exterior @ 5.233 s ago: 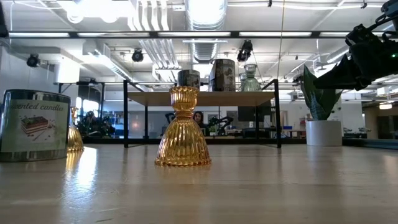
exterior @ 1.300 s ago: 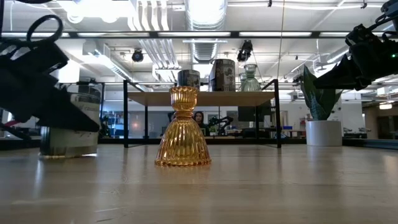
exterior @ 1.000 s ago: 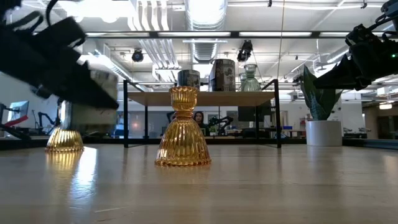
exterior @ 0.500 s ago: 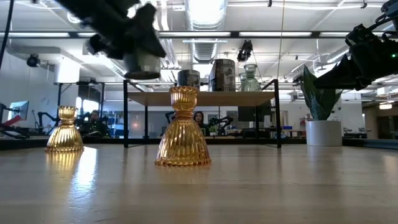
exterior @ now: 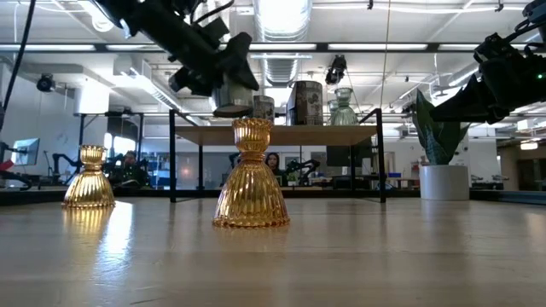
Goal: Pick & Place candle stick holders
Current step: Put the green scented candle on the shelf
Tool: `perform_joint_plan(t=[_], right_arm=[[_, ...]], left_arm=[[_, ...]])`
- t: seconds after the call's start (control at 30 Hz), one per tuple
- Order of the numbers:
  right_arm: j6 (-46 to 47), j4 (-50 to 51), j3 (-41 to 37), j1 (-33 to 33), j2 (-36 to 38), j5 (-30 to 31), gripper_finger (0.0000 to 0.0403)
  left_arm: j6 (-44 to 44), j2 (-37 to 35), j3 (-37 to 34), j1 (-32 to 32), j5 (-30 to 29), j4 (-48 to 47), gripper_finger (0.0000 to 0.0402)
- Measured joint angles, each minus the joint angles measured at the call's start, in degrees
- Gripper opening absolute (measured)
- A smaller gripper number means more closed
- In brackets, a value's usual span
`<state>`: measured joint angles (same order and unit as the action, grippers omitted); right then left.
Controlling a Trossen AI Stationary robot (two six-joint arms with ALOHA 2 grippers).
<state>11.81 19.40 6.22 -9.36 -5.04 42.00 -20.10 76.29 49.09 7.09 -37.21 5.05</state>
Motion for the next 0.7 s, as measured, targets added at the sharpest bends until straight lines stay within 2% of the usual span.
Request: perform_joint_plan(t=[0.37, 0.7], right_arm=[[0.0, 0.0, 0.0, 0.0, 0.0, 0.0, 0.0251], [0.0, 0.0, 0.0, 0.0, 0.0, 0.0, 0.0251]], left_arm=[[6.6, 6.1, 5.7, 4.6, 5.3, 0.0, 0.0354], [10.0, 11.3, 9.7, 7.5, 7.3, 0.1, 0.0354]])
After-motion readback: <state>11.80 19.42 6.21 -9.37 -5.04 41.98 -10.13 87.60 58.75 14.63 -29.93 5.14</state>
